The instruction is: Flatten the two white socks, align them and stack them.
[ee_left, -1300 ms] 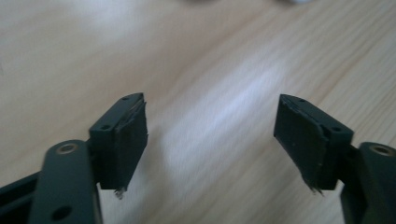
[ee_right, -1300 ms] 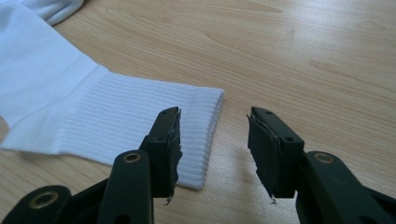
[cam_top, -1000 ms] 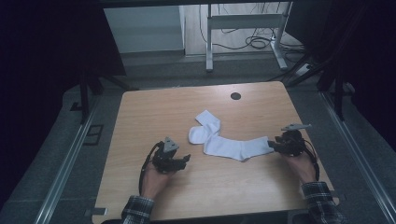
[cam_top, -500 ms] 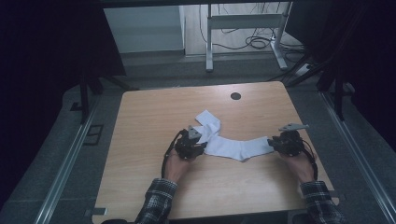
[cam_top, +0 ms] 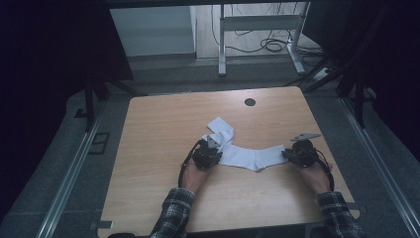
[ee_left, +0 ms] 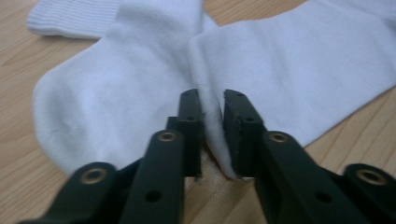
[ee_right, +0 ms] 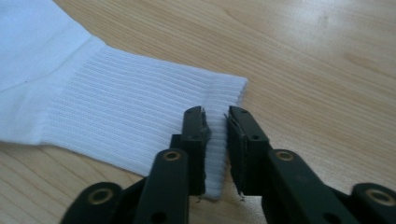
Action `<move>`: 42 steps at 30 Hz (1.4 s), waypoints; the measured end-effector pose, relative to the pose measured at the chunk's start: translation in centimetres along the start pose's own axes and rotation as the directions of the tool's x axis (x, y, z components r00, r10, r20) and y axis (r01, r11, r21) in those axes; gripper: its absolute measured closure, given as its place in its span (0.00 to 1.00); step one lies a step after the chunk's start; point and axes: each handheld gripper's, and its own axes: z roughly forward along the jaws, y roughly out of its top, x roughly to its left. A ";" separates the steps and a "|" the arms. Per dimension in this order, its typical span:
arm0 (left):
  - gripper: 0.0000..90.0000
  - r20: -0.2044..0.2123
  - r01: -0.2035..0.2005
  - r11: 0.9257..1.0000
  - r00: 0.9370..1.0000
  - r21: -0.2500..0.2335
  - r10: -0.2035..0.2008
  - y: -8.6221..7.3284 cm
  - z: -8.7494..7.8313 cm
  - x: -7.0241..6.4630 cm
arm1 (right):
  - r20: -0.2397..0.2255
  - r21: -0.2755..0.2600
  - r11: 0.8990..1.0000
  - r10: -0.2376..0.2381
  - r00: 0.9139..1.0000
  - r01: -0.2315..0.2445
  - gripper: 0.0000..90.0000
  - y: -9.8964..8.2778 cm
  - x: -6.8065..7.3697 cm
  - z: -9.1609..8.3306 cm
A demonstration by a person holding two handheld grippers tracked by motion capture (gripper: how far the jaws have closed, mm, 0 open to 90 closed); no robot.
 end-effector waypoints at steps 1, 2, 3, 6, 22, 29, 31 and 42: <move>0.91 0.006 -0.002 1.000 1.000 0.001 0.002 0.0 0.0 -0.1 | -0.001 0.006 1.000 0.005 1.000 -0.005 0.91 0.1 0.0 0.0; 0.93 0.003 -0.007 1.000 1.000 0.001 0.007 0.0 -0.1 -0.1 | -0.003 0.013 1.000 0.014 1.000 -0.014 0.93 0.2 0.1 0.0; 0.94 -0.003 -0.017 1.000 1.000 -0.002 0.017 0.0 -0.2 -0.2 | 0.000 0.015 1.000 0.013 1.000 -0.013 0.94 0.2 0.2 0.0; 0.95 0.000 -0.019 1.000 1.000 -0.011 0.019 0.1 -0.7 -0.2 | 0.011 0.010 1.000 0.002 1.000 -0.002 0.95 0.2 0.4 -0.2; 0.94 0.033 -0.006 0.999 0.999 -0.048 0.007 -1.0 -7.2 0.1 | -0.083 -0.083 0.996 -0.045 0.996 0.038 0.95 1.2 3.3 -3.1; 0.94 0.051 0.026 0.998 0.998 -0.059 -0.023 -3.2 -11.0 0.4 | -0.141 -0.091 0.993 -0.087 0.986 0.075 0.95 1.5 5.7 -4.0; 0.94 0.055 0.032 0.998 0.998 -0.055 -0.029 -3.9 -11.6 0.3 | -0.161 -0.088 0.993 -0.095 0.982 0.081 0.95 1.4 6.2 -4.1; 0.93 0.053 0.073 0.997 0.996 0.003 -0.074 -8.0 -12.1 0.3 | -0.219 -0.038 0.990 -0.141 0.965 0.136 0.95 0.5 8.9 -3.5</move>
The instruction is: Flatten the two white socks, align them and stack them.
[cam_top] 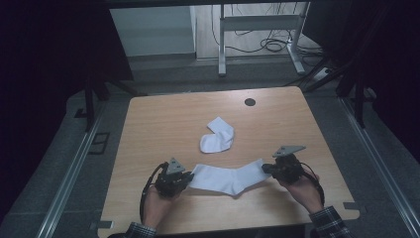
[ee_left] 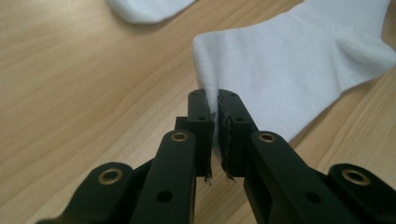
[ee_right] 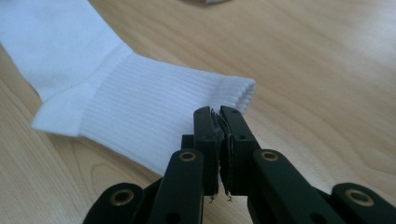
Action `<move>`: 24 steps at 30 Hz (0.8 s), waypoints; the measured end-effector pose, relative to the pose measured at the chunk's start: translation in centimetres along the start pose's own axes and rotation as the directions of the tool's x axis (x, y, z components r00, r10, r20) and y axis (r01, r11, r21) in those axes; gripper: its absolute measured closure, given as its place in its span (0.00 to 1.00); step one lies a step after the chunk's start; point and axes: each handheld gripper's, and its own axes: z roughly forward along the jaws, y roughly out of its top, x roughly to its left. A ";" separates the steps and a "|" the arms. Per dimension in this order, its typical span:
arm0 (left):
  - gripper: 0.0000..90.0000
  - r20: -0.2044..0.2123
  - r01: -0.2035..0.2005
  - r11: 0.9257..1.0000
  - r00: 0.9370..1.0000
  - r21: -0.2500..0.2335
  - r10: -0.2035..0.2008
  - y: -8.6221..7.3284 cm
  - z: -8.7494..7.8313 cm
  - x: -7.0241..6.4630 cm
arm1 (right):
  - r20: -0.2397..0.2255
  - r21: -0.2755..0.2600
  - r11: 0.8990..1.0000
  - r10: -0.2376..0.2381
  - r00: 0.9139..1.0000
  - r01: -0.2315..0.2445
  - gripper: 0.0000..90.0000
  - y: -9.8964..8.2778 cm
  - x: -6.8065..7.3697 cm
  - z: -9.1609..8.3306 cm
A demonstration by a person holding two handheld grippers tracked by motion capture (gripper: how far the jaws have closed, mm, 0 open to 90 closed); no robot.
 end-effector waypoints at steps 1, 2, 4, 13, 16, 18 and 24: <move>0.93 -0.005 0.000 1.000 1.000 0.009 0.000 -0.2 0.2 0.0 | -0.001 0.011 1.000 -0.002 1.000 0.002 0.95 -0.1 0.1 0.3; 0.93 -0.008 0.001 1.000 1.000 0.019 -0.001 -0.3 0.4 0.0 | -0.002 0.021 1.000 -0.005 1.000 0.005 0.95 -0.2 0.1 0.5; 0.92 -0.014 -0.003 0.999 1.000 0.040 0.004 -0.5 0.9 -0.1 | -0.005 0.038 0.999 -0.012 1.000 0.012 0.94 -0.4 0.1 1.0; 0.74 -0.031 0.025 1.000 0.999 0.019 -0.024 -0.2 1.2 0.2 | -0.004 0.019 1.000 0.003 1.000 -0.003 0.85 -0.7 -0.5 1.0; 0.72 -0.050 0.016 1.000 0.999 0.008 -0.016 0.4 0.9 0.6 | 0.016 -0.003 1.000 0.001 1.000 -0.001 0.82 -0.6 -0.7 0.6; 0.71 -0.063 0.011 1.000 0.998 0.008 -0.010 0.9 0.9 1.0 | 0.035 -0.008 1.000 -0.005 0.999 0.006 0.79 -0.6 -1.0 0.5; 0.66 -0.069 0.026 1.000 0.997 -0.012 -0.027 2.5 1.7 2.4 | 0.080 -0.022 1.000 -0.011 0.997 0.012 0.67 -1.0 -2.2 0.3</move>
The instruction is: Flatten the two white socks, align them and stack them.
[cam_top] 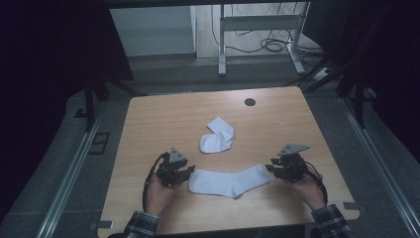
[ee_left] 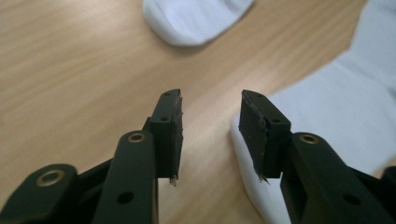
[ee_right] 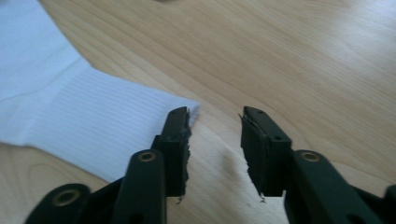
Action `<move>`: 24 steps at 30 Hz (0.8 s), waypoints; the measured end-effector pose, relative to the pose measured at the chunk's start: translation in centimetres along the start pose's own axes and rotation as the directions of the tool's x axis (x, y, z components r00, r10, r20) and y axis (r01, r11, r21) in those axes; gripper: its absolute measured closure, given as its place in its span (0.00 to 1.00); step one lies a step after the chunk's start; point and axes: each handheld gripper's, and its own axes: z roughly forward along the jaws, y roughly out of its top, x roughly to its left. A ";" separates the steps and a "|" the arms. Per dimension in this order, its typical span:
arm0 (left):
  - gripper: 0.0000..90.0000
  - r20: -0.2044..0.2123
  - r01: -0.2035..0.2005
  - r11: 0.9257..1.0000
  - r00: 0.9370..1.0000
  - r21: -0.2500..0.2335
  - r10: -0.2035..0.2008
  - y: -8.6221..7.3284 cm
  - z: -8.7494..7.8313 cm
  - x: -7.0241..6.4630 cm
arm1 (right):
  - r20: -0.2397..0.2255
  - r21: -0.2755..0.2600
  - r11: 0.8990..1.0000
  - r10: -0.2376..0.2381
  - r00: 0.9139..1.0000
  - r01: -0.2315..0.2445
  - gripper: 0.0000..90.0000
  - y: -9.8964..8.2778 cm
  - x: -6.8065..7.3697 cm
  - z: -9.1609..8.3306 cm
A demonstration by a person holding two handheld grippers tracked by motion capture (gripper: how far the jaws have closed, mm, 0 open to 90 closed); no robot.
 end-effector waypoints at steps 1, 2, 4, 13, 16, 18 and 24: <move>0.65 -0.003 0.000 1.000 1.000 -0.005 0.000 0.3 0.2 0.1 | 0.006 -0.002 1.000 -0.001 1.000 0.001 0.65 -0.1 -0.2 0.0; 0.64 -0.005 0.005 1.000 1.000 -0.010 -0.005 0.6 0.4 0.2 | 0.013 -0.006 1.000 0.002 1.000 -0.002 0.63 -0.2 -0.4 0.0; 0.63 -0.008 0.006 1.000 1.000 -0.011 -0.006 1.3 0.8 0.5 | 0.021 -0.006 1.000 0.008 1.000 -0.007 0.60 -0.4 -0.9 0.1; 0.56 -0.037 0.007 1.000 0.999 -0.017 -0.007 4.1 2.8 1.4 | 0.039 -0.020 0.998 0.063 0.997 -0.062 0.47 -1.5 -3.0 0.4; 0.55 -0.050 0.000 1.000 0.999 -0.009 0.000 5.0 3.7 1.7 | 0.047 -0.016 0.997 0.071 0.996 -0.070 0.45 -1.8 -3.5 0.6; 0.55 -0.053 0.004 1.000 0.999 -0.006 -0.004 5.4 4.4 1.9 | 0.052 -0.014 0.997 0.071 0.996 -0.070 0.44 -1.9 -3.7 0.7; 0.53 -0.057 0.030 0.999 0.998 0.021 -0.029 6.0 6.5 2.4 | 0.054 0.002 0.997 0.078 0.995 -0.078 0.42 -2.3 -4.1 0.9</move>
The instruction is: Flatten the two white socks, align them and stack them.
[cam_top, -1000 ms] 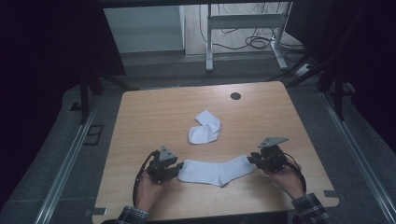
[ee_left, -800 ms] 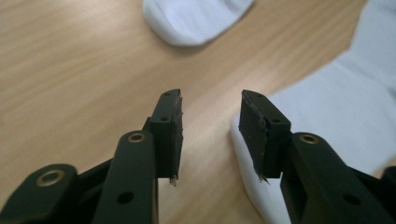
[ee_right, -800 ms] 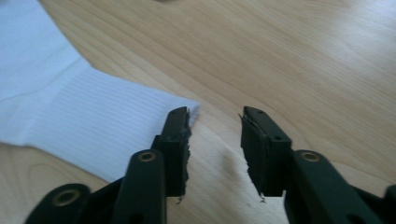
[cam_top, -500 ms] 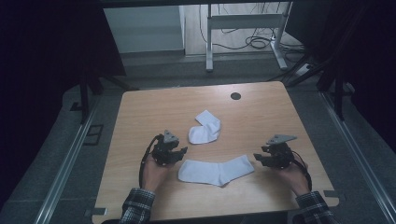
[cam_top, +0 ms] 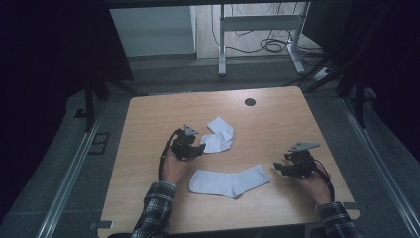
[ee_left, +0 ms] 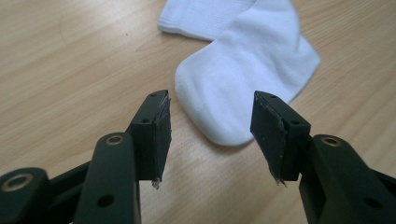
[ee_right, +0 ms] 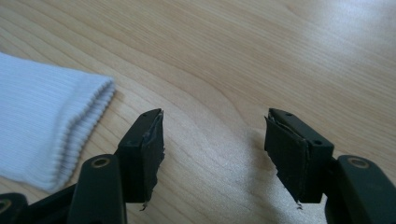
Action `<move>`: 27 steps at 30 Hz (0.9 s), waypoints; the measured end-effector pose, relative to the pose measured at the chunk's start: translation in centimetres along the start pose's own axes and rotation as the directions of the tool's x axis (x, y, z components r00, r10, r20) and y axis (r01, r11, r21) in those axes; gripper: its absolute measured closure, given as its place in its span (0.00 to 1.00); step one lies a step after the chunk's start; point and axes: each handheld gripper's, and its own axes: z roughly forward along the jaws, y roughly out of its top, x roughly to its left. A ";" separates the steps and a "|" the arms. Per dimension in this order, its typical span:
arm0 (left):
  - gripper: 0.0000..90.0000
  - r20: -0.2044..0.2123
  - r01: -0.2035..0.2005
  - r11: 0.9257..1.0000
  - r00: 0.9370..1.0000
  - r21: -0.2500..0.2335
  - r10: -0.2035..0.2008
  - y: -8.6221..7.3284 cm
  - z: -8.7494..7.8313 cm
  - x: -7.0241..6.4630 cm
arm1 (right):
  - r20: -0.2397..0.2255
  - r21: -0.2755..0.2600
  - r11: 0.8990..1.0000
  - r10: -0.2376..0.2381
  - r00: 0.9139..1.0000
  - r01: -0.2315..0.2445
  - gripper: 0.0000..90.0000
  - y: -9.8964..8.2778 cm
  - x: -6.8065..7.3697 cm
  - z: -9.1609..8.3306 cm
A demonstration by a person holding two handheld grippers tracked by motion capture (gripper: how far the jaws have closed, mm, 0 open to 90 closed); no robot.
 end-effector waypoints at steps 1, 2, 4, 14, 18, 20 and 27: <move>0.53 -0.004 0.008 1.000 1.000 0.017 -0.008 0.0 0.9 0.1 | 0.002 0.017 1.000 -0.002 1.000 0.002 0.41 -0.1 -0.1 0.2; 0.53 -0.006 0.012 1.000 1.000 0.023 -0.012 0.0 1.3 0.2 | 0.003 0.025 1.000 -0.007 1.000 0.007 0.40 -0.2 -0.1 0.3; 0.54 -0.020 0.022 0.999 1.000 0.041 -0.021 -0.1 2.0 0.3 | 0.007 0.019 1.000 -0.014 1.000 0.014 0.40 -0.3 -0.1 0.4; 0.95 0.047 0.058 0.997 0.997 0.054 -0.061 0.2 2.6 0.2 | 0.006 0.010 1.000 -0.011 1.000 0.011 0.36 -0.3 0.0 0.5; 0.95 0.068 0.052 0.999 0.996 0.000 -0.052 1.8 1.2 -0.4 | 0.006 0.009 1.000 -0.010 1.000 0.010 0.36 -0.4 0.0 0.5; 0.95 0.089 0.040 0.998 0.995 -0.052 -0.035 3.6 -0.1 -1.0 | 0.007 0.007 1.000 -0.012 1.000 0.012 0.35 -0.4 0.1 0.5; 0.95 0.122 -0.022 0.991 0.992 -0.129 0.038 8.1 -2.2 -3.6 | 0.005 0.001 1.000 -0.014 1.000 0.014 0.34 -0.4 0.1 0.6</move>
